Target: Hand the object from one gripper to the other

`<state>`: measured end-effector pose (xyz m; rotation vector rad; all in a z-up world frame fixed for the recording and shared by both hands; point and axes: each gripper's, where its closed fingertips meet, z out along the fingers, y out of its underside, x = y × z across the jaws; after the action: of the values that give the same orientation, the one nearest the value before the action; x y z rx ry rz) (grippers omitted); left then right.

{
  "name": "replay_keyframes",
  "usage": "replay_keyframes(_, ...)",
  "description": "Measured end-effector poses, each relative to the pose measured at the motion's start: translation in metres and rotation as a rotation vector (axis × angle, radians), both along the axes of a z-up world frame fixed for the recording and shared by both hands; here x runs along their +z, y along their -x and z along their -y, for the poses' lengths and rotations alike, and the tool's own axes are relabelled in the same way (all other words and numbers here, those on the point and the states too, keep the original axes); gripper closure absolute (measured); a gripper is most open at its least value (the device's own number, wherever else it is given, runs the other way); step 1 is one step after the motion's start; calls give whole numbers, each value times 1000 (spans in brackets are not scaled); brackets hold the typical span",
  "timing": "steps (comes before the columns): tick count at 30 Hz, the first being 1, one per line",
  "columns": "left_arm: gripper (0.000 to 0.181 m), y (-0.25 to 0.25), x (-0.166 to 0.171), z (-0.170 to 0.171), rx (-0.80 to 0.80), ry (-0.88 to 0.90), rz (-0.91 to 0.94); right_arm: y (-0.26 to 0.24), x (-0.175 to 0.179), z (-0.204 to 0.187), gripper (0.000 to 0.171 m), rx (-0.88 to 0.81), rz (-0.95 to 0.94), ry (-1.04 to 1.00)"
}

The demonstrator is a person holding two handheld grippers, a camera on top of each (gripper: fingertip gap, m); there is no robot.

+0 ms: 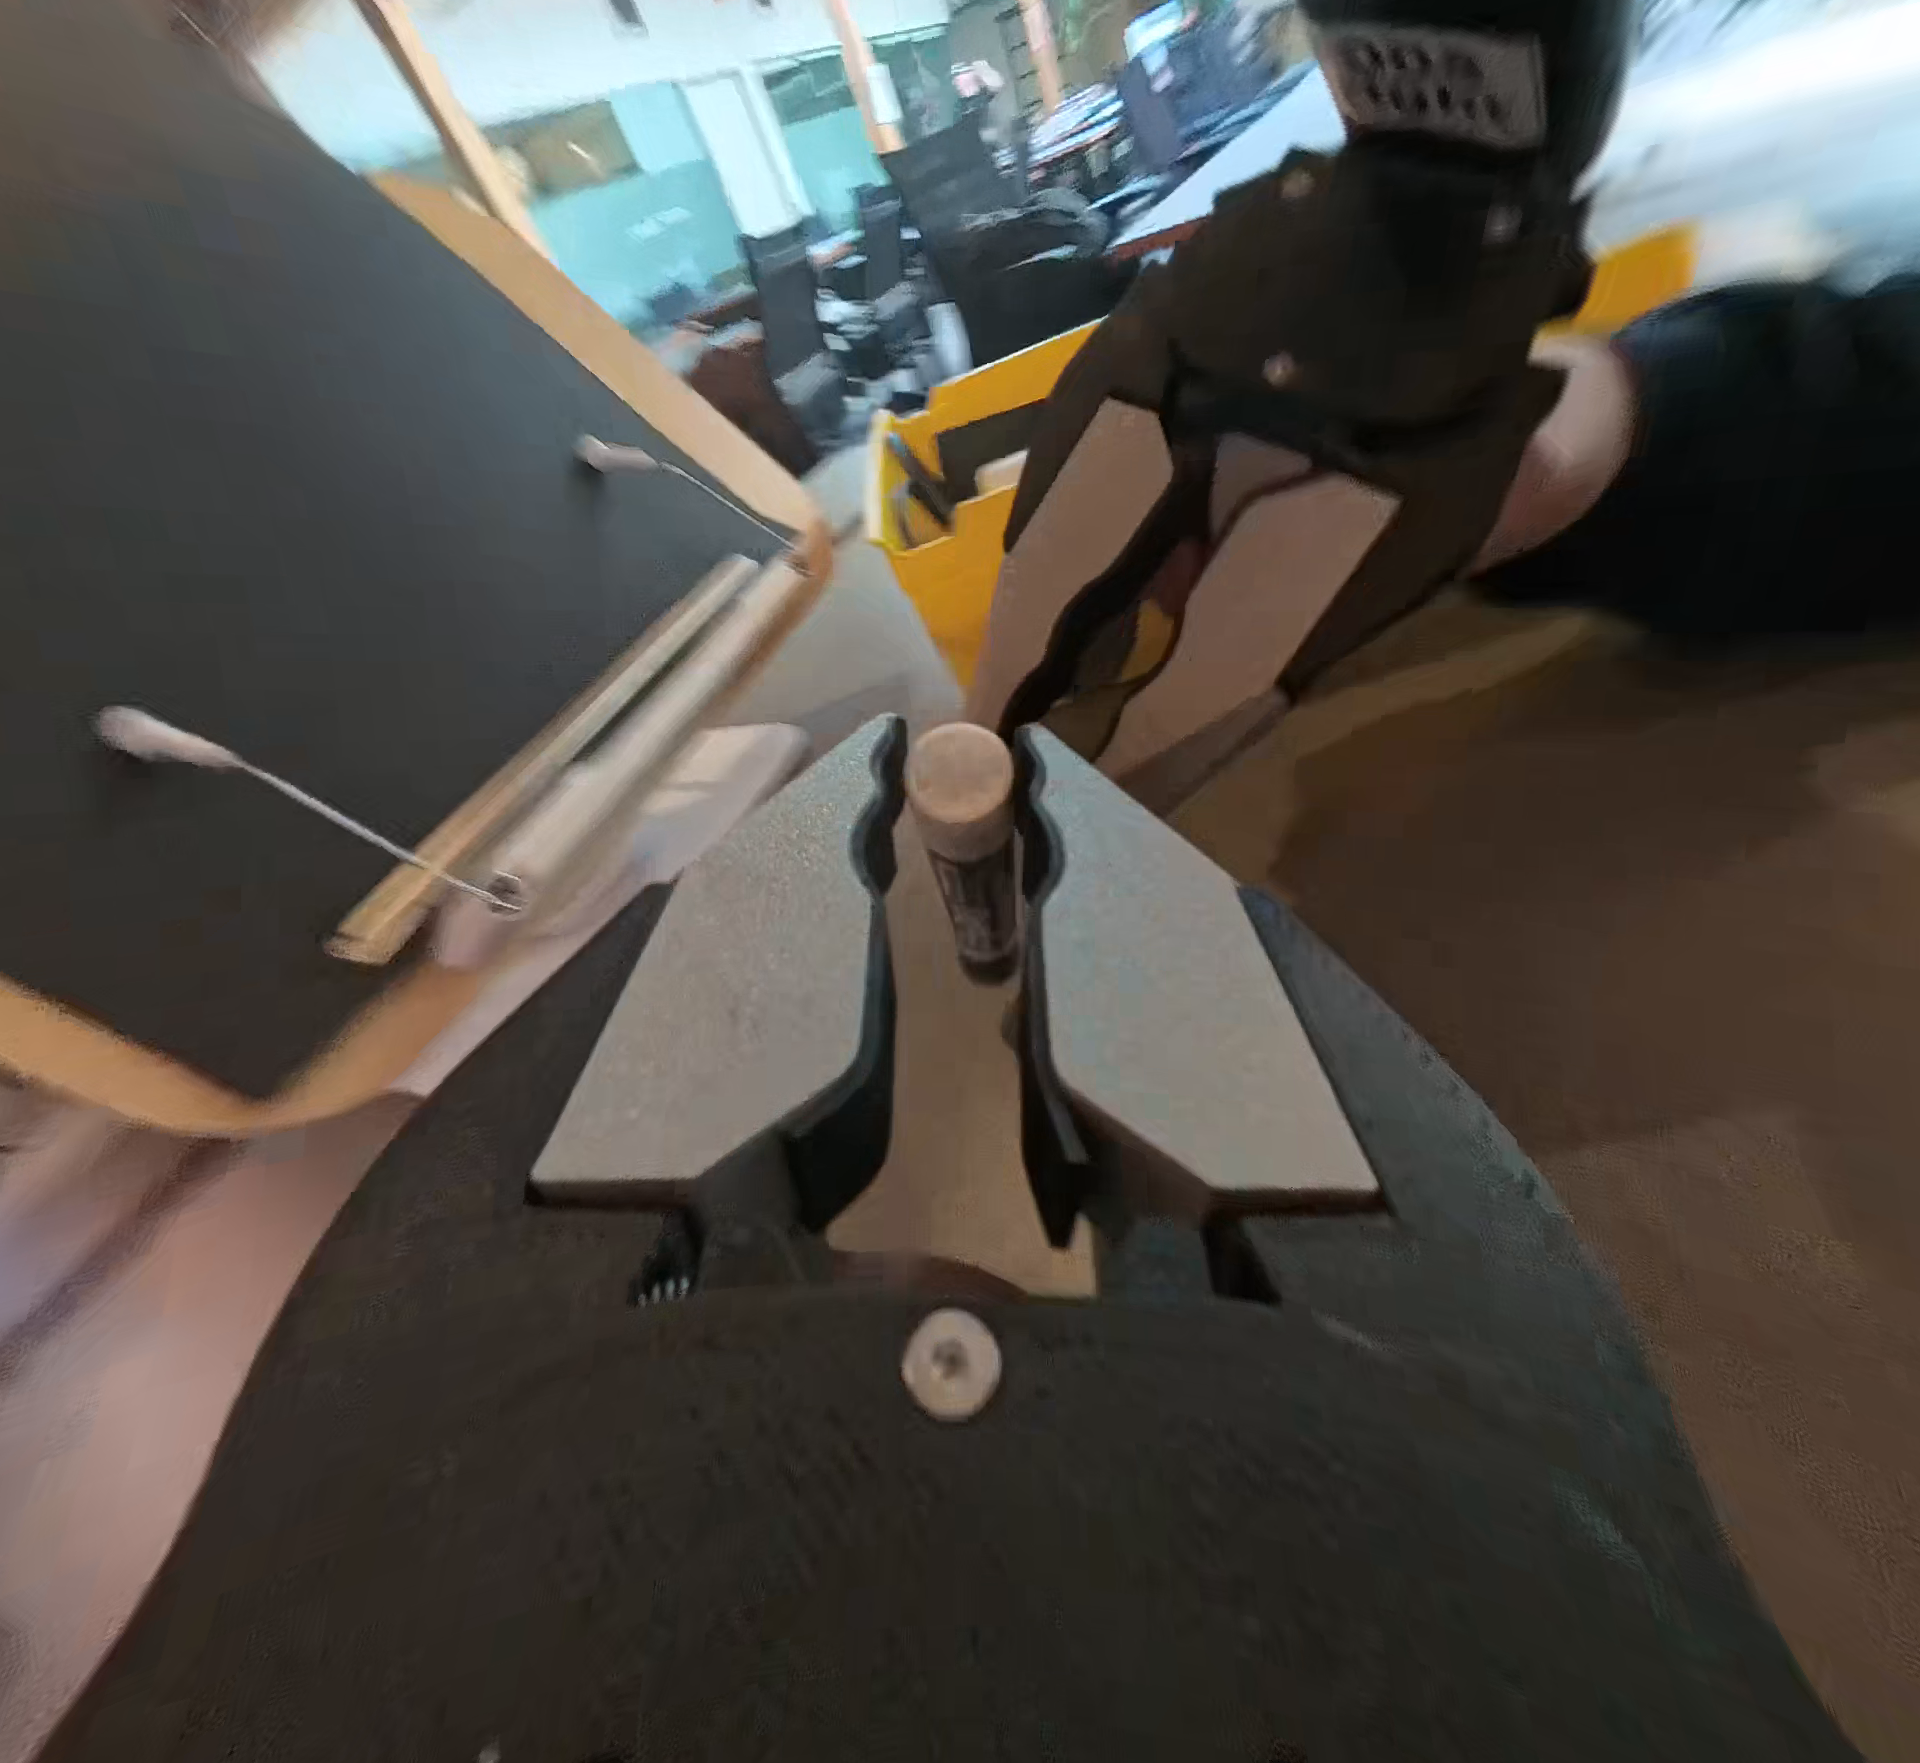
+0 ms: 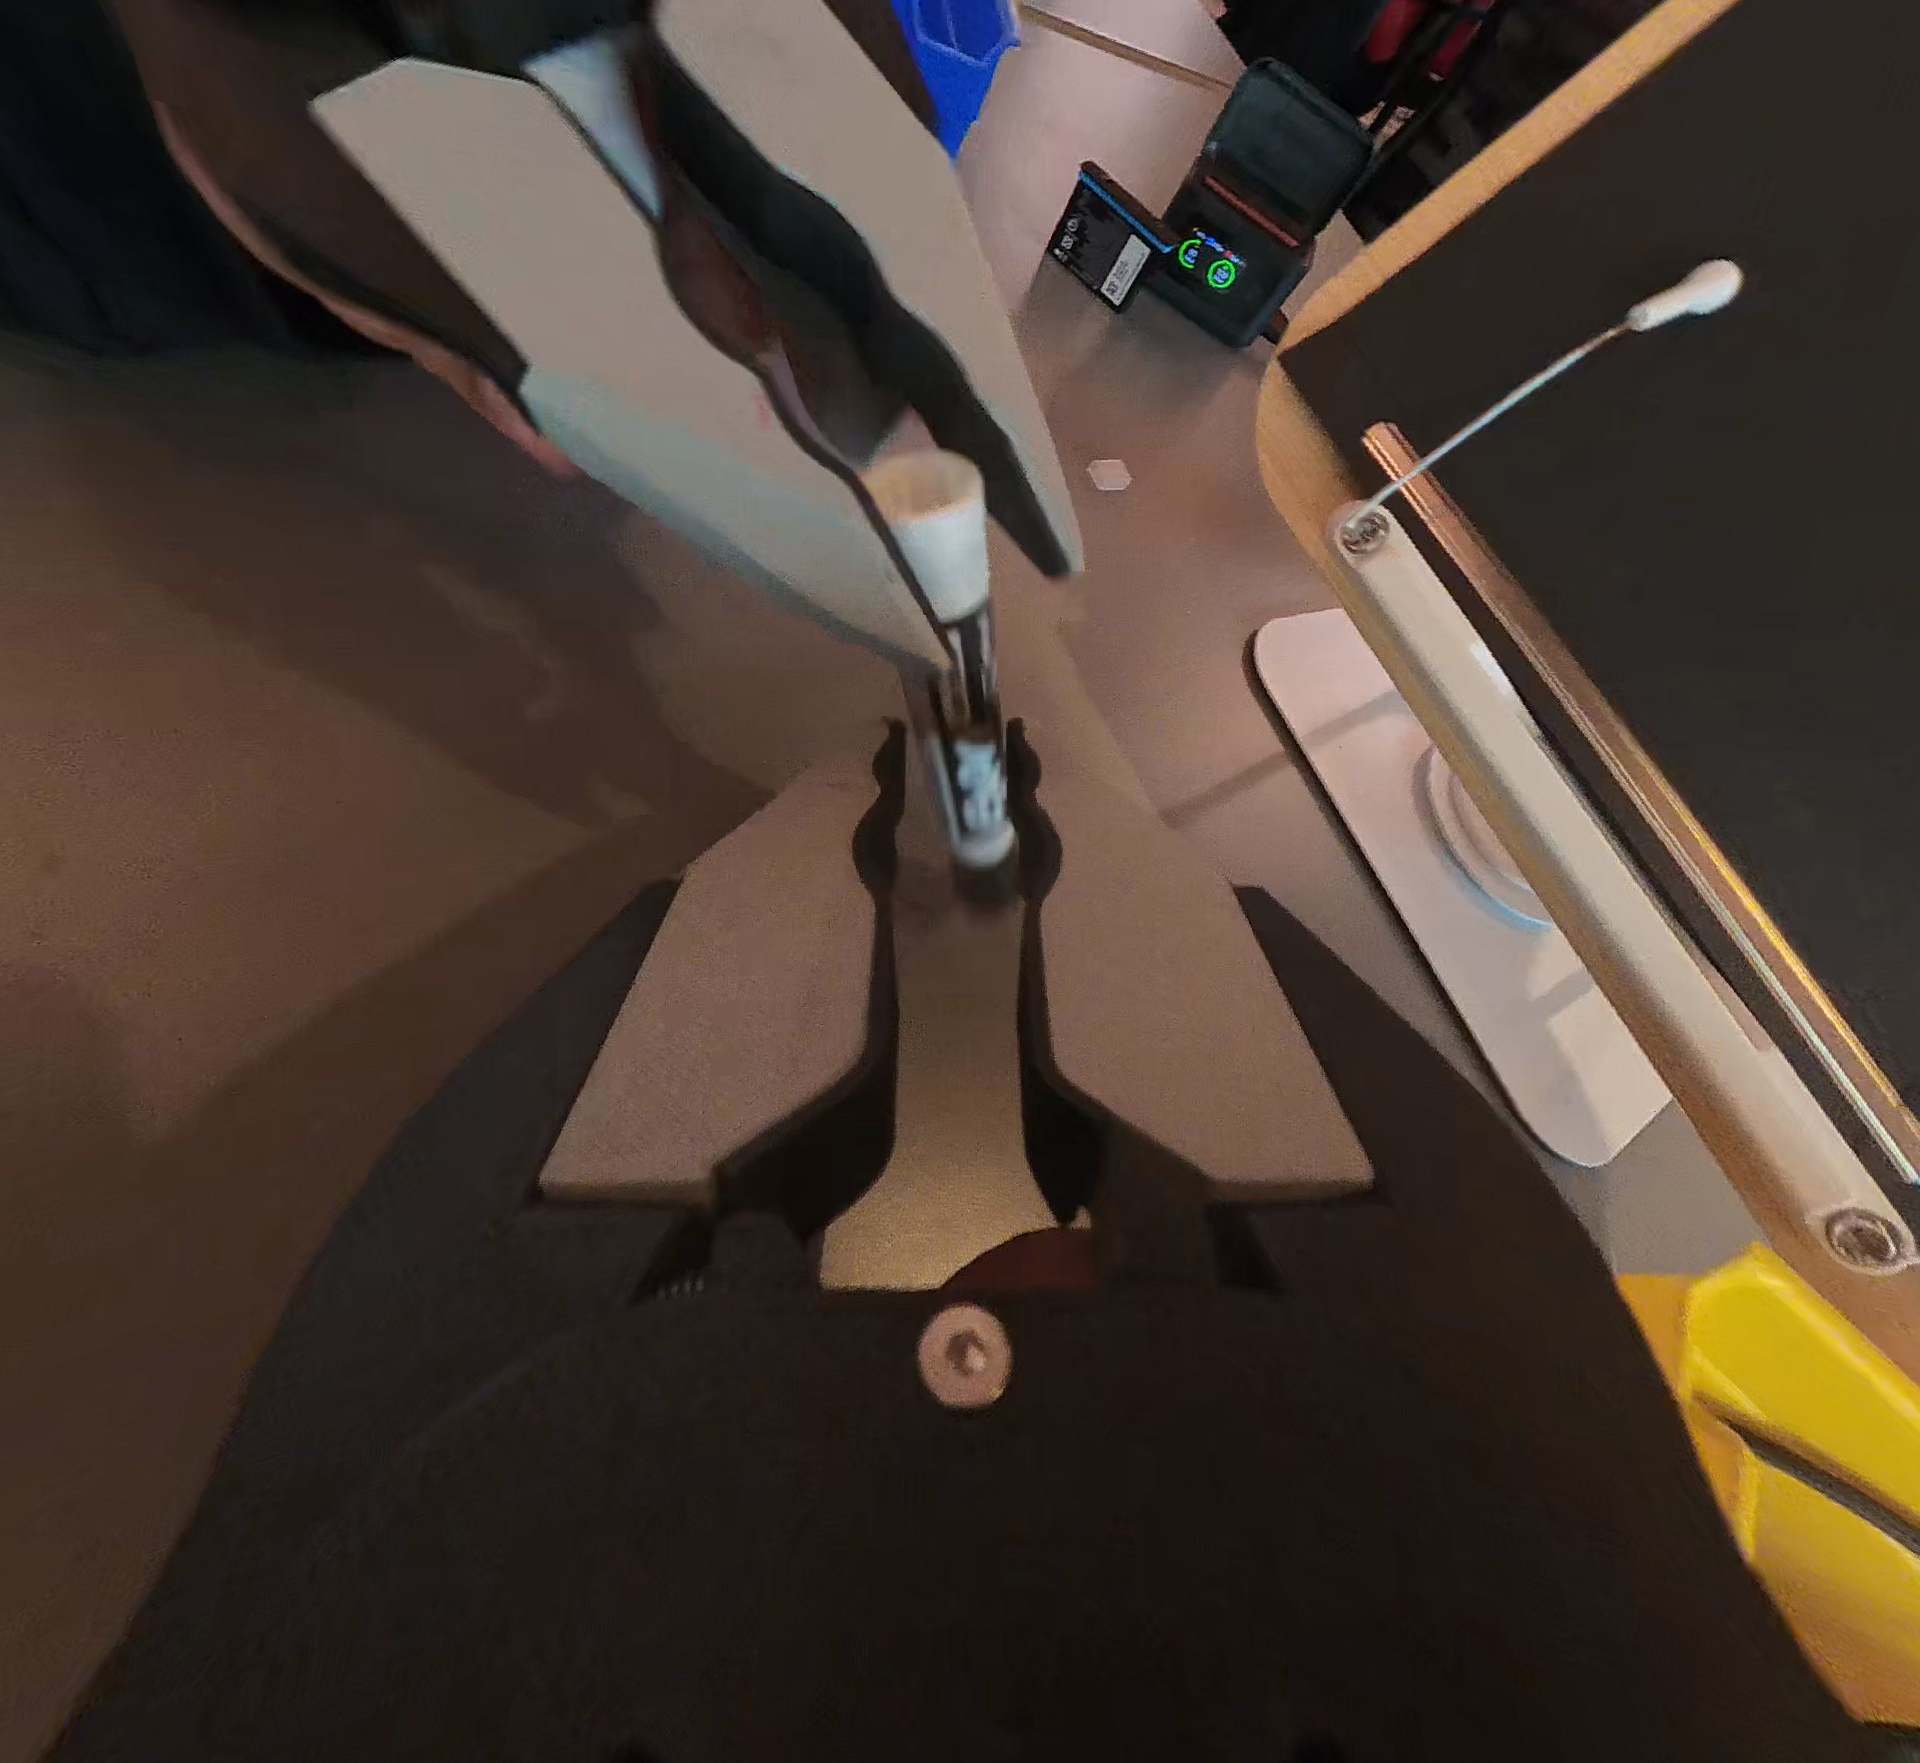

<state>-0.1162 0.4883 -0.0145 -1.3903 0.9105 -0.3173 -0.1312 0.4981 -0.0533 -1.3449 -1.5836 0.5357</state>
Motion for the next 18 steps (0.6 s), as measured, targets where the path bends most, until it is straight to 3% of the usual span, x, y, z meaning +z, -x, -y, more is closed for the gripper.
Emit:
replay_keyframes(1, 163, 3, 5, 0, 58, -118, -96, -3, 1, -4, 152, -12, -8, 18)
replay_keyframes(4, 163, 2, 29, 15, 218, -645, -471, -10, -3, -8, 133, -20, -11, 195)
replay_keyframes(6, 163, -12, 27, 29, 212, -887, -676, -9, 0, 1, 129, 35, -65, 410)
replay_keyframes(8, 163, -24, 16, 34, 165, -927, -734, -11, 11, 11, 123, 112, -127, 643)
replay_keyframes(10, 163, -27, 12, 34, 162, -950, -763, -15, 23, 13, 128, 164, -191, 807)
replay_keyframes(18, 163, -40, 18, 49, 153, -1115, -797, -19, 47, 14, 116, 244, -326, 1011)
